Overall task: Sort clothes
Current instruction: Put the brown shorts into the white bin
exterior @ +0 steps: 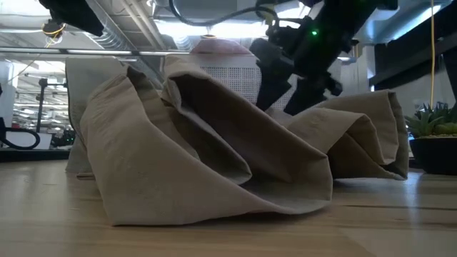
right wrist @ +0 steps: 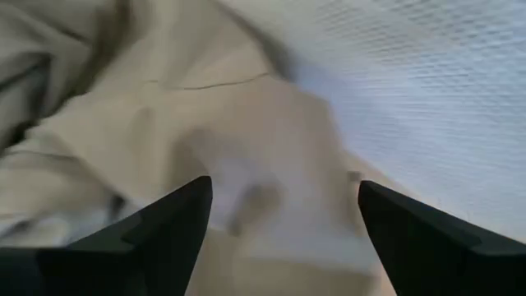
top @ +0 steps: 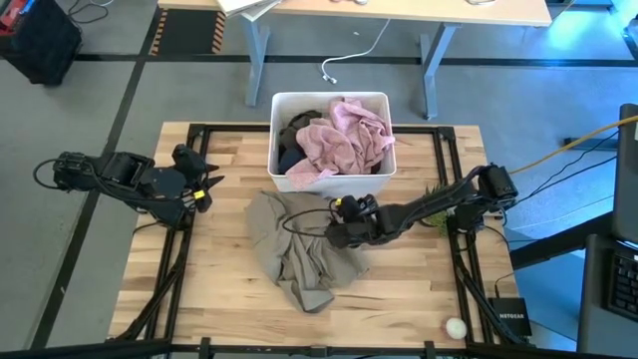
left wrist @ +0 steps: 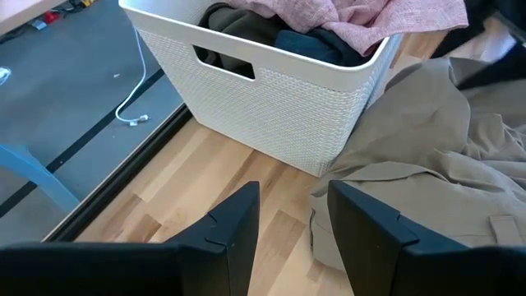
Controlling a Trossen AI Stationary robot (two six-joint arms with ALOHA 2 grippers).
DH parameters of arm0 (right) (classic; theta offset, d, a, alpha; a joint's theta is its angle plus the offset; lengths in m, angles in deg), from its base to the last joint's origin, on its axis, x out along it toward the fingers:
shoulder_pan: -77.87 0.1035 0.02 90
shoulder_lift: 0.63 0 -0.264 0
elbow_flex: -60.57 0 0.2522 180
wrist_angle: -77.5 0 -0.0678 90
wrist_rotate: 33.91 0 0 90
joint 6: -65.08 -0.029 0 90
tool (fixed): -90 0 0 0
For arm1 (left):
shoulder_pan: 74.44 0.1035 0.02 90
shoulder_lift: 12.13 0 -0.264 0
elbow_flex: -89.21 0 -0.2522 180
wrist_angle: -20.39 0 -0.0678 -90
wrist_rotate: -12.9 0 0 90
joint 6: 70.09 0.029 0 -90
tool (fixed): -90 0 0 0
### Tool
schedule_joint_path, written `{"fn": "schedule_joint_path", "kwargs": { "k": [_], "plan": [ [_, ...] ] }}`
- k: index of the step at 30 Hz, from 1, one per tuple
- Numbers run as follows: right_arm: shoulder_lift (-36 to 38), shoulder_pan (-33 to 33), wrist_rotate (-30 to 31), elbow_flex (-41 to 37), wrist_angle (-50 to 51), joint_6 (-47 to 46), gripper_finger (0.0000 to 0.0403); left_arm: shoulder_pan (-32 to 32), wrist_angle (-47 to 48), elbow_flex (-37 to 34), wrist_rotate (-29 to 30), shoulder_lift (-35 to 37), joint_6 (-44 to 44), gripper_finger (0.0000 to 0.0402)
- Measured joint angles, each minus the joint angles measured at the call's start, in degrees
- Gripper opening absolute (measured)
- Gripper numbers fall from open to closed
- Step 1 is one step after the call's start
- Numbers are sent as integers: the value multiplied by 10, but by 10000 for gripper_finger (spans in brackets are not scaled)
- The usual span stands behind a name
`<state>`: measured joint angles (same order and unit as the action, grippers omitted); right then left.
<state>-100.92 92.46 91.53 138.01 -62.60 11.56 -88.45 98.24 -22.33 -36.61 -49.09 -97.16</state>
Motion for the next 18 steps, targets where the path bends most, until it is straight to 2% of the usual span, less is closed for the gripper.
{"fn": "schedule_joint_path", "kwargs": {
  "k": [4,8,15,18],
  "plan": [
    [0,0,-18,-41,-146,28,319,0,0,0,0,0,0,141],
    [-27,1,-41,-65,-230,33,319,0,0,0,0,0,0,141],
    [-114,5,-180,-45,-429,88,318,0,-2,0,0,0,3,141],
    [-140,12,-206,-7,-438,109,318,0,-3,0,0,0,4,141]
  ]
}}
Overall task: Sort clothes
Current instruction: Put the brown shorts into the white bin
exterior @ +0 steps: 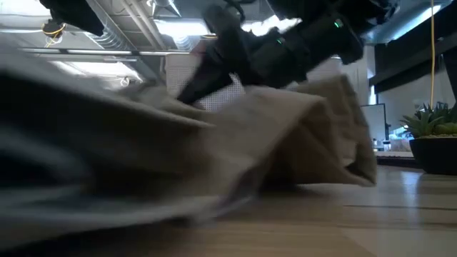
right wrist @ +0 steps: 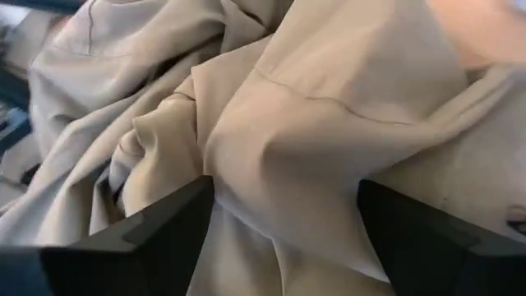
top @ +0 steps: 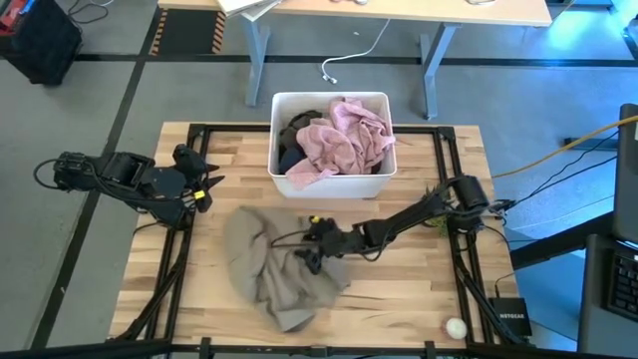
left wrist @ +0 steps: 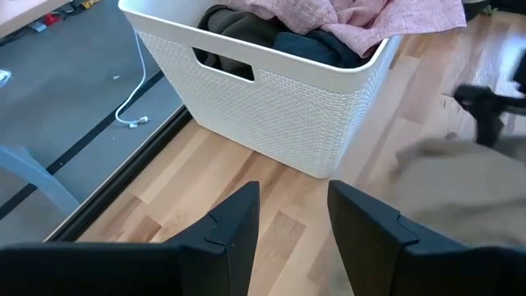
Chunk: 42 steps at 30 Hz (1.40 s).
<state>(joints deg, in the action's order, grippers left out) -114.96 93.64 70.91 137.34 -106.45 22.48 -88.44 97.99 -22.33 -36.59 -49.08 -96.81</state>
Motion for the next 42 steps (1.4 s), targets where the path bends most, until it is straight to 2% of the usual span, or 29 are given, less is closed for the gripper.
{"fn": "schedule_joint_path", "kwargs": {
  "k": [4,13,22,27,37,39,42],
  "plan": [
    [-20,15,-4,59,14,38,318,0,0,0,0,0,0,141],
    [-66,42,82,225,113,153,318,0,0,0,0,0,1,141],
    [-217,41,69,437,232,240,318,0,-2,0,1,0,1,141],
    [-277,41,38,537,306,263,318,0,1,0,0,0,-3,141],
    [-339,36,21,566,438,273,308,0,0,0,1,0,-14,141],
    [-346,36,14,566,450,273,285,0,0,0,1,0,-14,141],
    [-347,36,4,565,460,279,220,0,0,0,1,0,-14,141]
  ]
}}
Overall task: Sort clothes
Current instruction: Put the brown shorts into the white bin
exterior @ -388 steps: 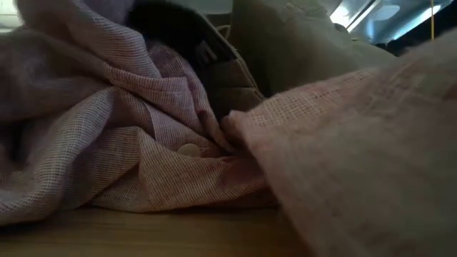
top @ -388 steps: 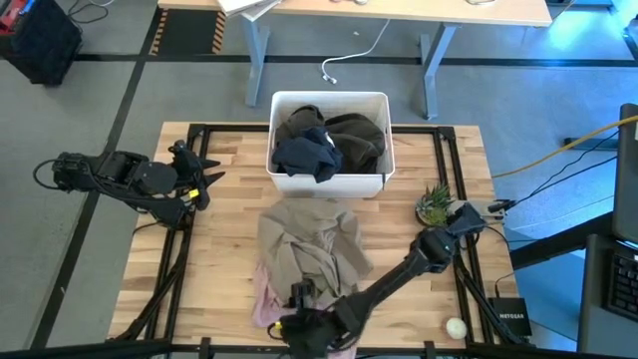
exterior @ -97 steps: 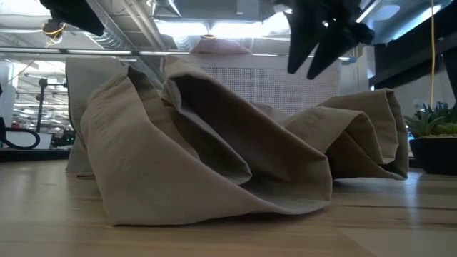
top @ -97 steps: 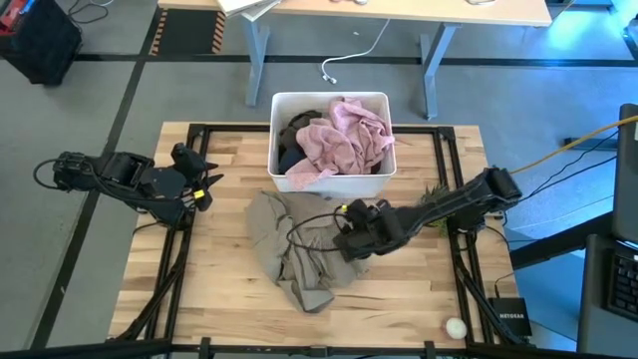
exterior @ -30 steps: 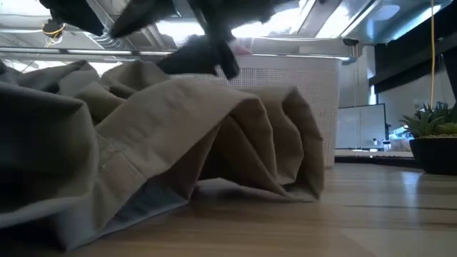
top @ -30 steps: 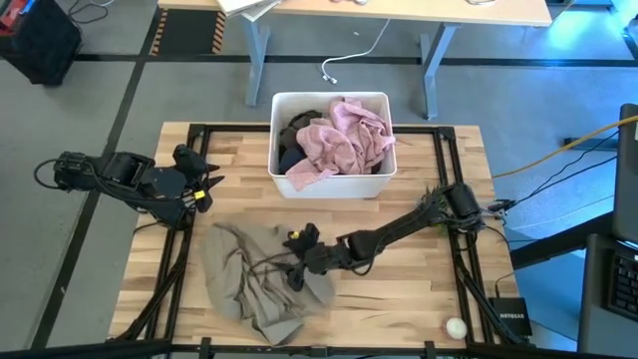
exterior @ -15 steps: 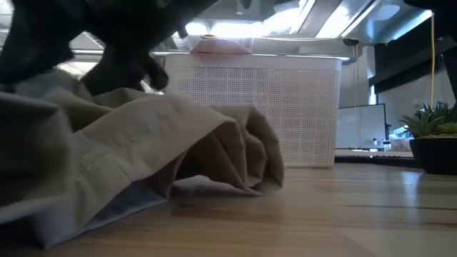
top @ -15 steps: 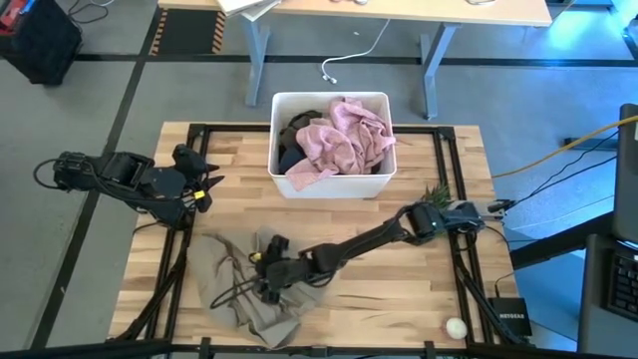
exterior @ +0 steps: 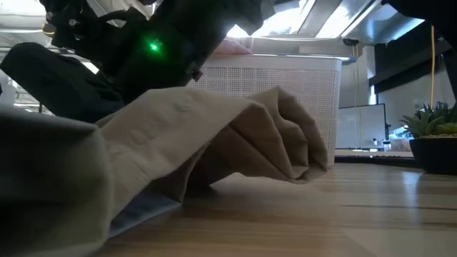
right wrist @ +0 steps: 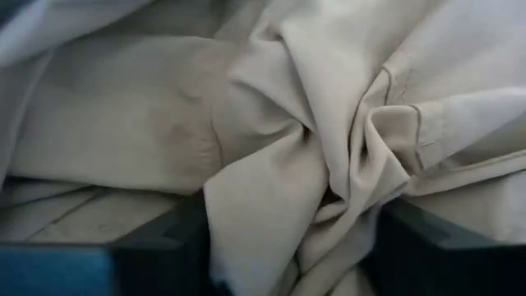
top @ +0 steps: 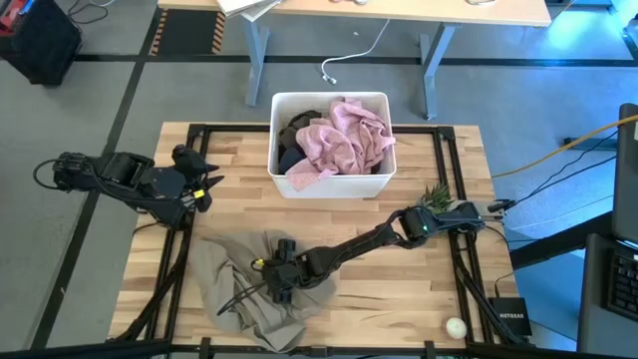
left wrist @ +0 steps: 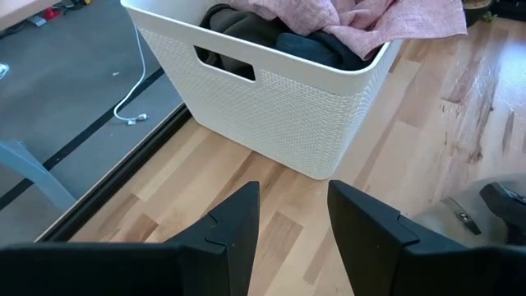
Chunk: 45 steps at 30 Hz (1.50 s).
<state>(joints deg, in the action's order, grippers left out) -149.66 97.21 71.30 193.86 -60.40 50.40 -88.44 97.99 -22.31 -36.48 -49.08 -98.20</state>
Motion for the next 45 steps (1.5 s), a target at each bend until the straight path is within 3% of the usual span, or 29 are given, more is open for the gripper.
{"fn": "schedule_joint_path", "kwargs": {
  "k": [6,10,17,27,38,45],
  "plan": [
    [1,-6,8,-2,5,0,41,0,0,0,0,0,5,141],
    [11,-10,14,1,18,-58,39,0,1,0,0,0,5,141],
    [57,-6,148,-6,69,-70,42,0,1,0,0,0,7,141],
    [185,-6,294,-3,116,-70,42,0,1,0,31,0,-3,141],
    [304,-7,479,-2,42,38,42,0,-2,0,70,1,-30,141],
    [371,-20,543,0,-96,194,42,0,-2,0,70,1,-30,141]
  ]
}}
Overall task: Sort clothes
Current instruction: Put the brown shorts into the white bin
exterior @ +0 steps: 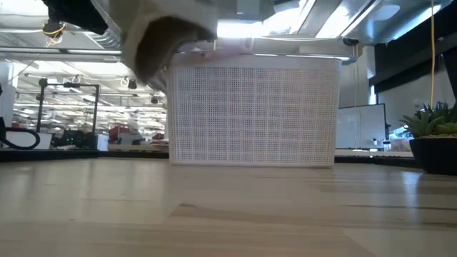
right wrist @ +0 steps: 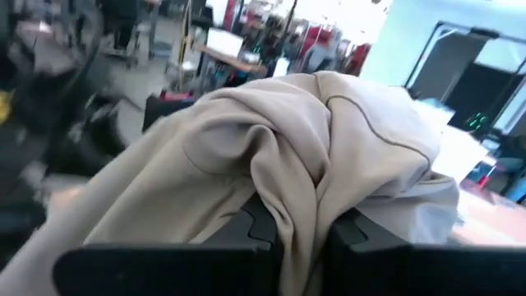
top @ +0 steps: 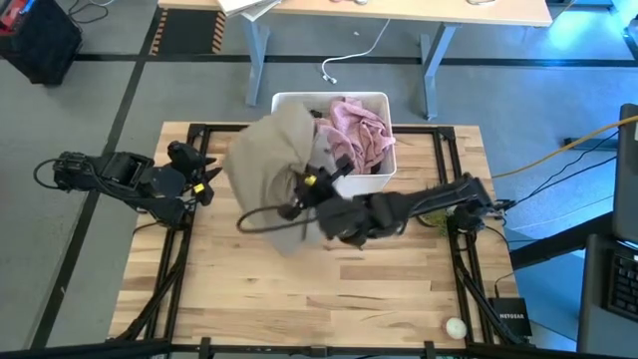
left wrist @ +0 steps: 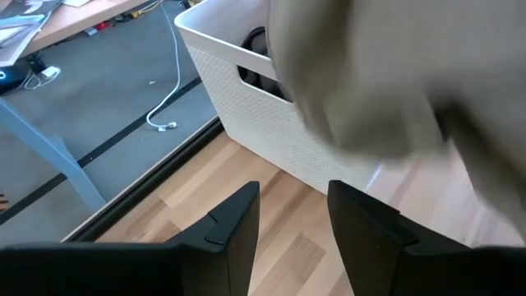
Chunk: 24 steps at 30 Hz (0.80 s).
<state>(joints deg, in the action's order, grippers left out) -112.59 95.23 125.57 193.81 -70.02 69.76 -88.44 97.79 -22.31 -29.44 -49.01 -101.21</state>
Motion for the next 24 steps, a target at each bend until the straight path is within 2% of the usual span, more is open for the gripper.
{"fn": "schedule_joint_path", "kwargs": {
  "k": [9,13,16,18,20,24],
  "plan": [
    [63,-58,11,0,-256,272,42,0,1,0,0,0,0,141],
    [78,-91,60,0,-270,372,42,0,1,0,0,0,5,141],
    [82,-118,111,0,-248,410,42,0,0,0,0,0,11,141],
    [81,-134,129,-2,-203,406,42,0,0,0,0,0,11,141],
    [79,-149,131,-12,-136,357,42,0,0,0,0,0,11,141],
    [76,-178,117,-52,35,163,43,0,0,0,0,0,11,141]
  ]
}}
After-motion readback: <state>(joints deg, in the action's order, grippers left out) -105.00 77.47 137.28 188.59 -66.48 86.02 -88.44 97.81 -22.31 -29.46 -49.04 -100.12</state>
